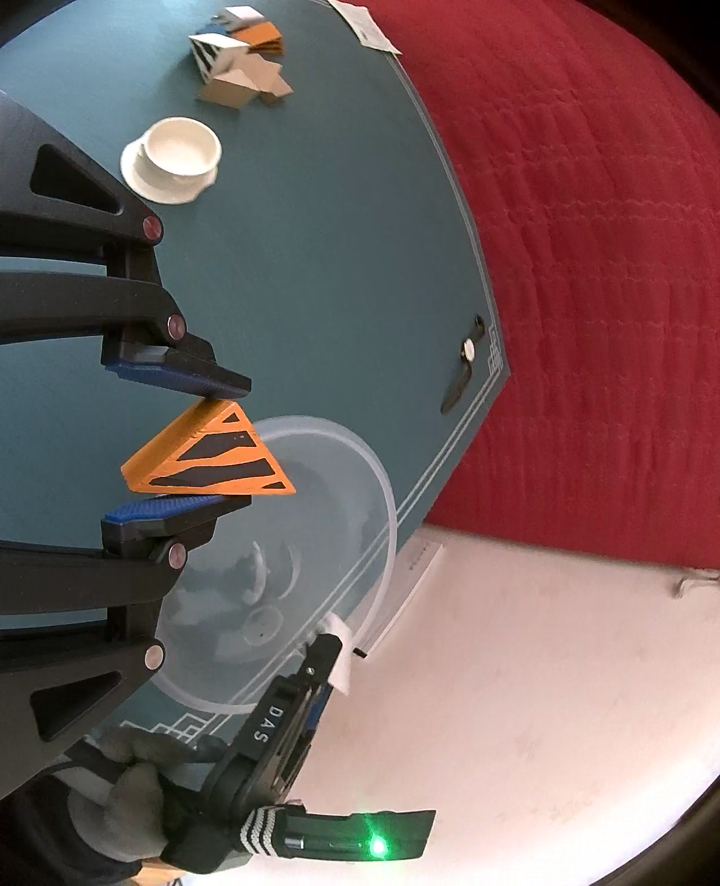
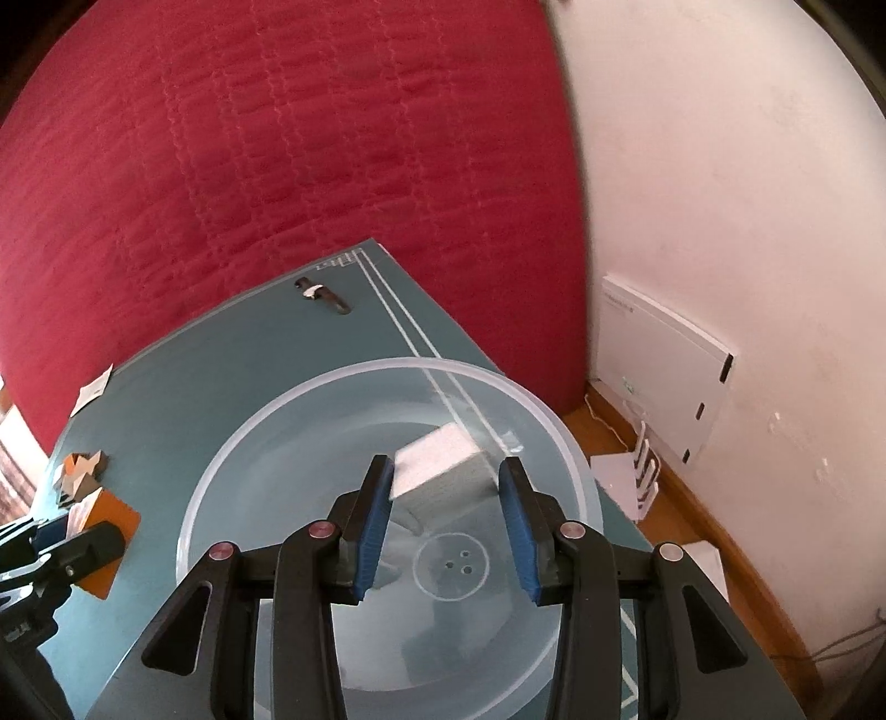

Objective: Organize rigid objects
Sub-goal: 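Open the right gripper to drop the white block in the bowl while the left drops the triangle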

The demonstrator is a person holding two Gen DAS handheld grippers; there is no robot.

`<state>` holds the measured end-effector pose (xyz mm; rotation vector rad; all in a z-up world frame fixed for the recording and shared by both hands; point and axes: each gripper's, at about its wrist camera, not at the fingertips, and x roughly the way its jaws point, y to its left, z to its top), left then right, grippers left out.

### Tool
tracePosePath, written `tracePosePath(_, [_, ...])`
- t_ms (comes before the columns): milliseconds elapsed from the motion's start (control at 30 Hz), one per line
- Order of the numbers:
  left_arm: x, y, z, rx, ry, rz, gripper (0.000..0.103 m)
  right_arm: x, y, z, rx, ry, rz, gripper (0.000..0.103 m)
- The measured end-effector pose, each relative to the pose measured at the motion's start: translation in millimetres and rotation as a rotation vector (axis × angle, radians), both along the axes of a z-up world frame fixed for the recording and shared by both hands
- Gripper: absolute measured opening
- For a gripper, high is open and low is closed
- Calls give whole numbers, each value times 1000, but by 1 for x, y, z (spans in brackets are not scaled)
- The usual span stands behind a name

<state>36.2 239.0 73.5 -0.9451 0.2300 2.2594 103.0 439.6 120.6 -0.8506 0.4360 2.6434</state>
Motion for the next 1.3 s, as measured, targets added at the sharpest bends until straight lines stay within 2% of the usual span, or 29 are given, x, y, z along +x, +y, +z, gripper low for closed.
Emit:
tracePosePath(67, [-1, 6, 0, 0, 4, -10, 34, 1, 2, 1, -7, 3, -6, 52])
tracePosePath(133, [-3, 12, 0, 0, 4, -16, 34, 3, 3, 2, -10, 13, -13, 54])
tracePosePath(467, [-5, 38, -1, -5, 11, -60, 34, 6, 5, 2, 13, 52, -44, 54])
tracePosePath(667, [-11, 50, -8, 1, -18, -81, 36, 9, 0, 6, 39, 72, -58, 54])
tracePosePath(700, [-12, 50, -8, 6, -24, -82, 39, 10, 0, 7, 45, 75, -60, 54])
tracePosePath(767, [-13, 50, -8, 19, -36, -72, 72, 11, -2, 8, 59, 82, -64, 54])
tracePosePath(800, [-12, 48, -7, 29, -27, -51, 75, 11, -3, 9, 64, 86, -65, 54])
tracePosePath(900, [-9, 44, -5, 27, -8, -39, 76, 13, -7, 11, 82, 98, -68, 54])
tracePosePath(1100, [-11, 32, -8, 26, -10, 8, 84, 13, -15, 12, 104, 102, -54, 54])
tracePosePath(1167, [-11, 27, -9, 22, -9, 30, 91, 12, -18, 13, 110, 101, -46, 54])
tracePosePath(1300, [-13, 19, -8, 18, 1, 66, 96, 11, -24, 12, 117, 97, -27, 54])
